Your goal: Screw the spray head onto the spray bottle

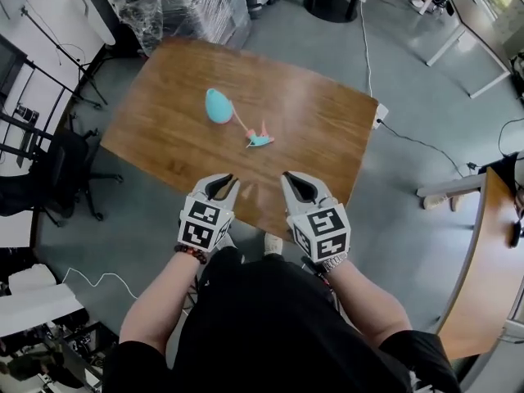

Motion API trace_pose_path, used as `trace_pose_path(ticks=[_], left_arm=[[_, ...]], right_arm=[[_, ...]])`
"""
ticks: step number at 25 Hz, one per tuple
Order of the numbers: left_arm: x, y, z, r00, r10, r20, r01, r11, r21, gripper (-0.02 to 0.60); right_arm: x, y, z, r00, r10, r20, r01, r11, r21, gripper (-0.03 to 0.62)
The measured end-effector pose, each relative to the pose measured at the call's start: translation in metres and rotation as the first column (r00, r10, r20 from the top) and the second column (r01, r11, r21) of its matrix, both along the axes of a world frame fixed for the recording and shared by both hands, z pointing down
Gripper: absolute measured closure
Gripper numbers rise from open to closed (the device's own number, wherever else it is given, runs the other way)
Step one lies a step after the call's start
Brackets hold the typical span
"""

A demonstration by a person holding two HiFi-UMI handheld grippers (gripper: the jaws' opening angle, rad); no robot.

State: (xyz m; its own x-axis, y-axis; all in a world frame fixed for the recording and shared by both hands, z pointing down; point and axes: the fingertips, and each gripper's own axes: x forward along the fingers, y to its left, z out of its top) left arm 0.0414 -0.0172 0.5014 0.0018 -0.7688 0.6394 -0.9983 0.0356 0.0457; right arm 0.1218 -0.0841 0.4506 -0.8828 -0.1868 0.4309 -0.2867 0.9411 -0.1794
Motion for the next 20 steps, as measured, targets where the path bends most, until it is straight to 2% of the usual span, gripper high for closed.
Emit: trace_pose_path(ticks=[5, 9, 12, 15, 20], left_arm=[[-0.022, -0.027, 0.034, 0.997, 0.077, -0.021, -0.078, 0.996, -0.046, 0.505], [-0.038, -0.043, 0.064, 0.986, 0.16, -0.053, -0.164, 0.983, -0.084, 0.492], [-0.049, -0.048, 0.086, 0.969, 0.236, -0.081, -0.244, 0.963, -0.113, 0.489], [-0.051, -0.054, 0.106, 0.938, 0.319, -0.133, -0.336, 0.933, -0.13, 0.489], [-0.057, -0.073, 0.13, 0.896, 0.413, -0.164, -0.436, 0.889, -0.142, 0.489]], right_arm=[[-0.009, -0.008, 0.008, 0.997, 0.064, -0.031, -0.063, 0.998, 0.015, 0.602], [-0.023, -0.014, 0.016, 0.986, 0.153, -0.063, -0.152, 0.988, 0.023, 0.602], [-0.034, -0.015, 0.022, 0.968, 0.235, -0.092, -0.234, 0.972, 0.02, 0.602], [-0.043, -0.014, 0.027, 0.939, 0.32, -0.129, -0.319, 0.947, 0.028, 0.602], [-0.065, -0.013, 0.034, 0.902, 0.396, -0.172, -0.395, 0.918, 0.04, 0.602]])
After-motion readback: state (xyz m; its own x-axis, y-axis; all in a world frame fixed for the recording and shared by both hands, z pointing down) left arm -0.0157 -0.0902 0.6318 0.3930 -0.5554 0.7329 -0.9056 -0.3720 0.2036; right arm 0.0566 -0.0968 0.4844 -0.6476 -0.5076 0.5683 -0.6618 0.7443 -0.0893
